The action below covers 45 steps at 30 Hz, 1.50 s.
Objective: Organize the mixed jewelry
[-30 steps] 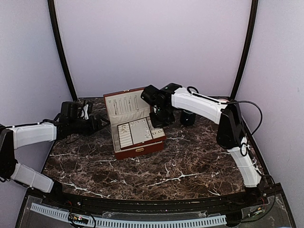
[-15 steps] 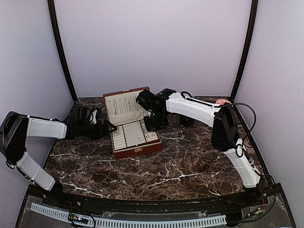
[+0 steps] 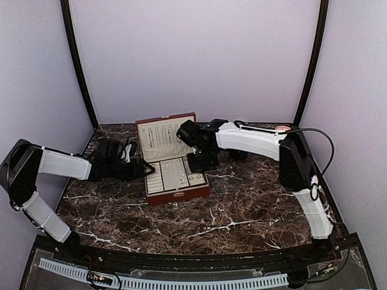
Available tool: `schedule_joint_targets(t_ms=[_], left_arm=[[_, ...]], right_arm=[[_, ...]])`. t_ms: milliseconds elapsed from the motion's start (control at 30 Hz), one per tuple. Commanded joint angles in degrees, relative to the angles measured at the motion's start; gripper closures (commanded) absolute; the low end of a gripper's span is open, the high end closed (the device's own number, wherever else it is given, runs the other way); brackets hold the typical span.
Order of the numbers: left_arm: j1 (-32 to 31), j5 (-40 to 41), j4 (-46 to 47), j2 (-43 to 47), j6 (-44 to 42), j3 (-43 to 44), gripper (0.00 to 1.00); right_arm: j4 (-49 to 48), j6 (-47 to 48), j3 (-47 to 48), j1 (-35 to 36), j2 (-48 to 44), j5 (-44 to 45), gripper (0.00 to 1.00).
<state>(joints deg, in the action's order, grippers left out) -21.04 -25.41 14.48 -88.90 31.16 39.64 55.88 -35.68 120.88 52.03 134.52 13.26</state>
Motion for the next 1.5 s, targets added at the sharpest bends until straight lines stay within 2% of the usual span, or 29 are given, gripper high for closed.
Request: schedule_joint_targets(t_ms=[0, 267, 433, 700, 800, 967, 1200, 1367, 1467], left_arm=[[-5.9, -7.8, 2.0, 1.6, -0.2, -3.0, 0.31], [-15.7, -9.2, 1.7, 6.0, 1.5, -6.3, 0.31], [-18.9, -9.4, -2.1, 9.1, 0.9, -7.8, 0.30], [-18.9, -2.9, -11.3, 15.7, -0.9, -8.3, 0.25], [-18.9, 0.7, -11.9, 18.1, -0.1, -8.7, 0.23], [-18.9, 3.0, -12.2, 20.6, 0.7, -9.3, 0.23], [-18.8, 5.6, -13.5, 24.3, 0.7, -8.9, 0.23], [-18.6, 9.8, -14.1, 28.7, 0.5, -8.9, 0.23], [-18.0, 12.3, -13.0, 30.6, 1.2, -9.6, 0.22]], right_arm=[[-1.4, -2.9, -8.3, 4.1, -5.6, -4.2, 1.00], [-3.7, -10.5, -27.7, 8.2, -17.5, -6.9, 1.00], [-4.4, -13.8, -34.7, 10.1, -23.5, -8.4, 0.99], [1.5, -13.8, -34.2, 10.4, -28.3, -3.3, 0.64], [4.1, -13.1, -33.0, 10.4, -30.5, -0.9, 0.57], [5.7, -11.7, -32.9, 9.8, -34.3, 2.5, 0.53], [-4.3, -8.6, -45.4, 4.8, -42.2, -0.4, 0.52], [-15.0, -4.9, -58.1, -3.5, -50.4, -4.0, 0.48], [-20.0, -2.3, -63.5, -8.6, -51.7, -4.5, 0.48]])
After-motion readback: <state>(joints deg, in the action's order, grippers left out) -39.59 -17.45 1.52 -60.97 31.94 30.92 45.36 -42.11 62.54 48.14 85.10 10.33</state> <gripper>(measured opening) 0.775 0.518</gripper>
